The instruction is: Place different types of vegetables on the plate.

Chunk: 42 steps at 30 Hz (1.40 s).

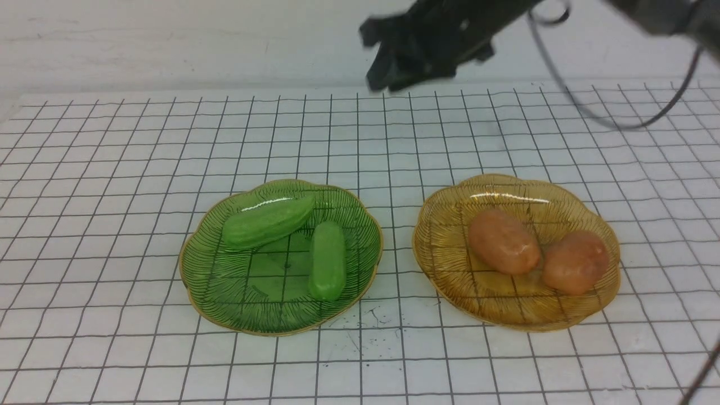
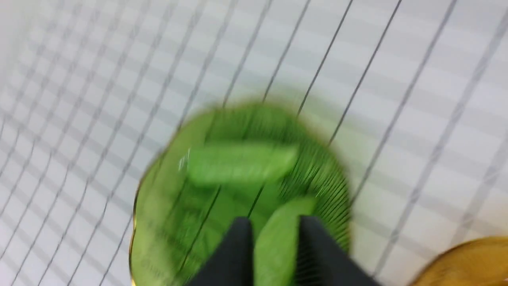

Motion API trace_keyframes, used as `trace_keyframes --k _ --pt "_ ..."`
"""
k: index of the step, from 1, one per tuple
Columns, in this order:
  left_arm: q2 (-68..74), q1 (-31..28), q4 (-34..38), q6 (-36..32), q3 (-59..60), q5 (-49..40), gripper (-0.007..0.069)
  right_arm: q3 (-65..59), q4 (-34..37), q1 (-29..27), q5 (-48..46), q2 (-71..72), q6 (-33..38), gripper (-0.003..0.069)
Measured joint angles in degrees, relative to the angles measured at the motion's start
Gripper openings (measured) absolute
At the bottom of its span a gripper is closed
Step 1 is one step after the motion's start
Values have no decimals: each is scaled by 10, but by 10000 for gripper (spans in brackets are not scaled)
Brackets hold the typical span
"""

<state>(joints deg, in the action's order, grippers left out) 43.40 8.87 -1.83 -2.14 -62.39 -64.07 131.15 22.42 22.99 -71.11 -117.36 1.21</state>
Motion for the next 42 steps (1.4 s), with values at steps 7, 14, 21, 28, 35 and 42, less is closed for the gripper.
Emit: trace_keyframes --k 7,14,21,28,35,42 --pt "0 0 0 0 0 0 -8 -12 -187 -14 -14 195 -40 -13" --pt "0 0 1 0 0 17 -8 -193 -277 -15 -14 406 -76 -13" --pt "0 0 27 0 0 92 -8 -548 -347 -15 167 679 -147 -14" --pt "0 0 30 0 0 136 -8 -878 -412 -15 470 907 -209 -14" --pt "0 0 30 -1 0 141 -8 -1080 -445 -15 646 1039 -255 -14" --pt "-49 0 30 -6 61 164 -8 -1111 -447 -15 650 1051 -276 -14"
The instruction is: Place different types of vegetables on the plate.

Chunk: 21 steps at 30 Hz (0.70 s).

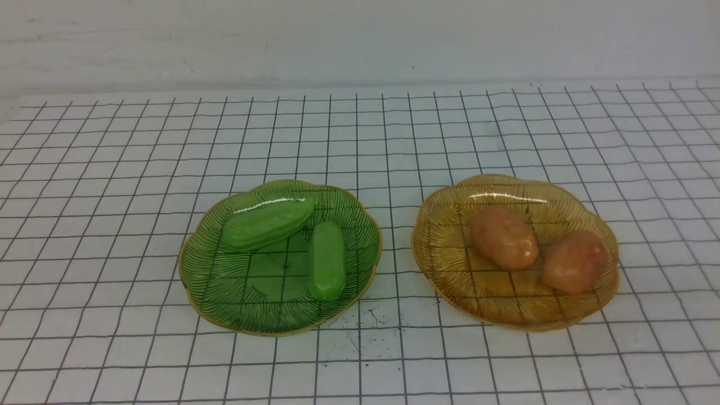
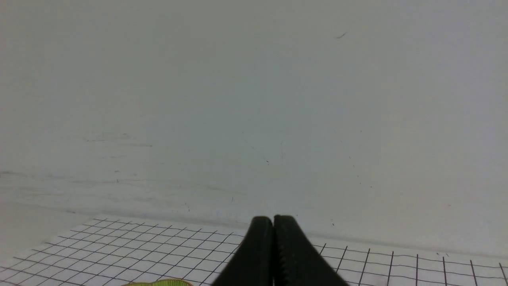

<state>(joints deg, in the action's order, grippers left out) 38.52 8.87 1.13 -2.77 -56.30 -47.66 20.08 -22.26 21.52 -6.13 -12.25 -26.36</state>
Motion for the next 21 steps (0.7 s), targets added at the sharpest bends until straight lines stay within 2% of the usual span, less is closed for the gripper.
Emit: trace_keyframes --k 2,3,11,16,21 --pt "-27 0 0 3 34 25 -8 0 0 0 1 0 0 -14" --pt "-73 0 0 11 90 75 -8 0 0 0 1 0 0 -14" --pt "-205 0 0 28 265 262 -8 0 0 0 1 0 0 -14" --pt "-246 0 0 32 315 299 -8 0 0 0 1 0 0 -14" --pt "-248 0 0 32 329 299 -8 0 0 0 1 0 0 -14"
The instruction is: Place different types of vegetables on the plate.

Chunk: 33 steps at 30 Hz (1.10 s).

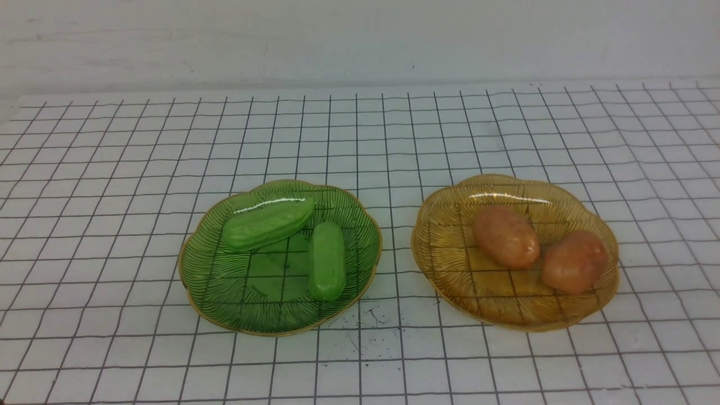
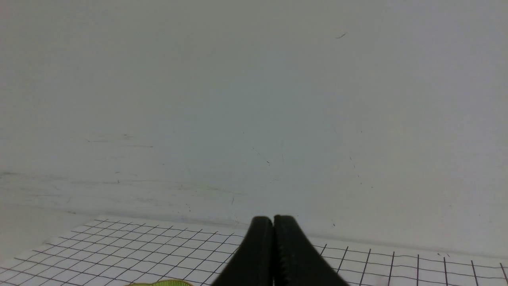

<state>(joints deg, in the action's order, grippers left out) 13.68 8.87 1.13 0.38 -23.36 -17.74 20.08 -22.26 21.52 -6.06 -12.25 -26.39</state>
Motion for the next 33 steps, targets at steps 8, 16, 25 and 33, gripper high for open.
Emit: trace_keyframes --k 8,16,25,33 --pt "0 0 0 1 1 -12 -8 0 0 0 0 0 0 -14" --pt "-7 -7 -17 -21 17 -16 -8 0 0 0 0 0 0 -14" --pt "-112 -74 -21 -25 172 -11 -8 0 0 0 0 0 -1 -14" --pt "-143 -76 -2 -26 249 -29 -8 0 0 0 0 0 -1 -14"
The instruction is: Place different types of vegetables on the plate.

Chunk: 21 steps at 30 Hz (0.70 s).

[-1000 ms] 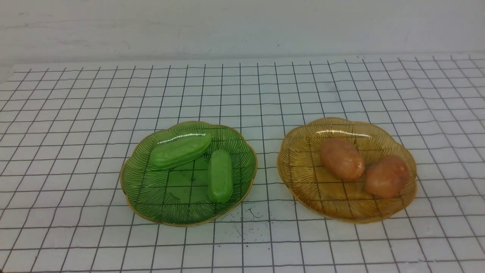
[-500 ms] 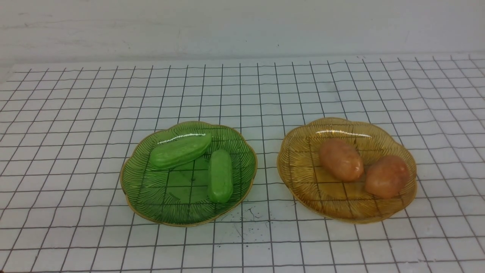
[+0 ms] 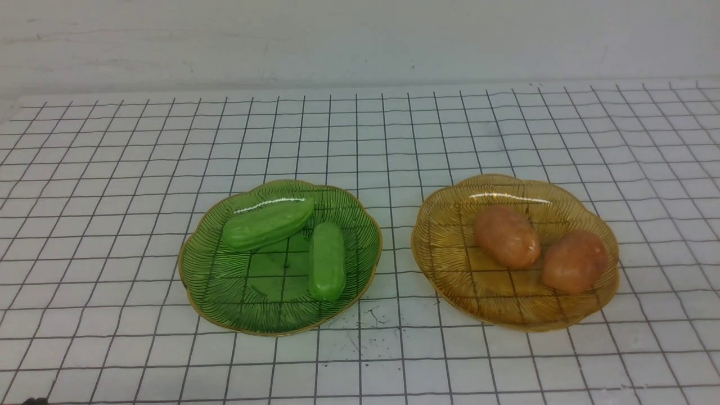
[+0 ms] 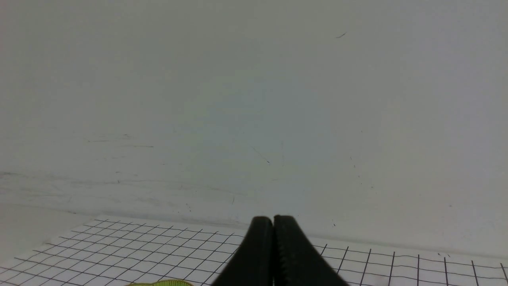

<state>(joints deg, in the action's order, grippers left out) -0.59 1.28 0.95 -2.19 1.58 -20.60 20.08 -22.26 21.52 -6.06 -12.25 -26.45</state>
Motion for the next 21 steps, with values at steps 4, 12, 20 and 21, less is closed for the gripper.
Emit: trace_keyframes --k 4,12,20,21 --pt "0 0 0 0 0 -10 -8 0 0 0 0 0 0 -14" --pt "0 0 0 0 0 -12 -8 0 0 0 0 0 0 -14" --pt "0 0 0 0 0 -12 -8 0 0 0 0 0 0 -14" --pt "0 0 0 0 0 -12 -8 0 -1 0 0 0 0 -14"
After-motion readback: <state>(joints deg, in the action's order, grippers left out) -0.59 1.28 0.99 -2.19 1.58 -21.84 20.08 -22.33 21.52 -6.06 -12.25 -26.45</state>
